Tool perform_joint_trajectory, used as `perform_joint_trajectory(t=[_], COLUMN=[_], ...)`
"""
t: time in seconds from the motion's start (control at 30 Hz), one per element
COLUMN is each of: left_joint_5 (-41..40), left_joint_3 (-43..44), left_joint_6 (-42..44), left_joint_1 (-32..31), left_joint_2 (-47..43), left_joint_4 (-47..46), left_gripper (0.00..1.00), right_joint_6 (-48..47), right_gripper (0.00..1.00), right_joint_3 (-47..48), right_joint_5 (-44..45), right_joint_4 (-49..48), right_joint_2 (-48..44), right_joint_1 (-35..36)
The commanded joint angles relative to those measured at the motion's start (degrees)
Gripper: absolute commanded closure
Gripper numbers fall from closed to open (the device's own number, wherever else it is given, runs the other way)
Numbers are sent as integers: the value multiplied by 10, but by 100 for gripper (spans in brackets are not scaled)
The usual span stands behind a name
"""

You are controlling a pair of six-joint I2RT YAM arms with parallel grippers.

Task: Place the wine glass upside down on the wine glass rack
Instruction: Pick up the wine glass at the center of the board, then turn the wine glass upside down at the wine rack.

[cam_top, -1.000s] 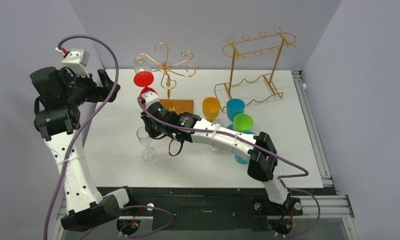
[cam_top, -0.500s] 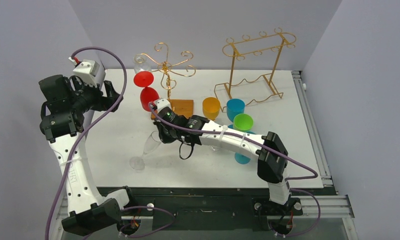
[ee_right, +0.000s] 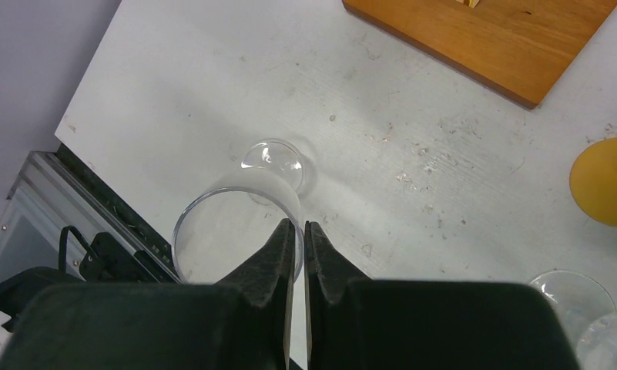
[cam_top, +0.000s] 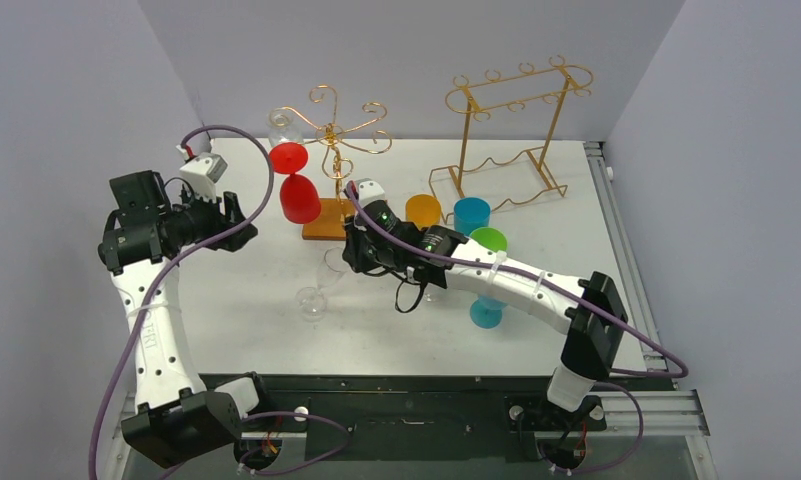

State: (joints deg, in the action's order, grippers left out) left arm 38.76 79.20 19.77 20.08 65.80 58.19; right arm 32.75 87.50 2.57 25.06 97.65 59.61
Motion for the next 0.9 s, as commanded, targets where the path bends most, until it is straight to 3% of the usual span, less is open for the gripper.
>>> perform_joint_trajectory(t=[0.0,0.17,0.4,0.87], left_joint_5=[42,62,100,130], left_joint_3=[-27,-51,-57,-80], left_joint_6=[23,12,-6,-7], left_joint_1=[3,3,1,-15], left_joint_2=[-20,-35,-28,-50], left_joint_4=[5,-14,-2,33], left_gripper=[47,47,46,22], right_joint_6=[17,-7,9,30], right_gripper=[100,100,100,100], right_joint_3=[-4,16,-20,18], right_joint_5=[20,60,69,63], right_joint_4=[-43,13,-26,-81], right_joint_2=[-37,-34,-94,-182], right_joint_1=[5,11,2,1])
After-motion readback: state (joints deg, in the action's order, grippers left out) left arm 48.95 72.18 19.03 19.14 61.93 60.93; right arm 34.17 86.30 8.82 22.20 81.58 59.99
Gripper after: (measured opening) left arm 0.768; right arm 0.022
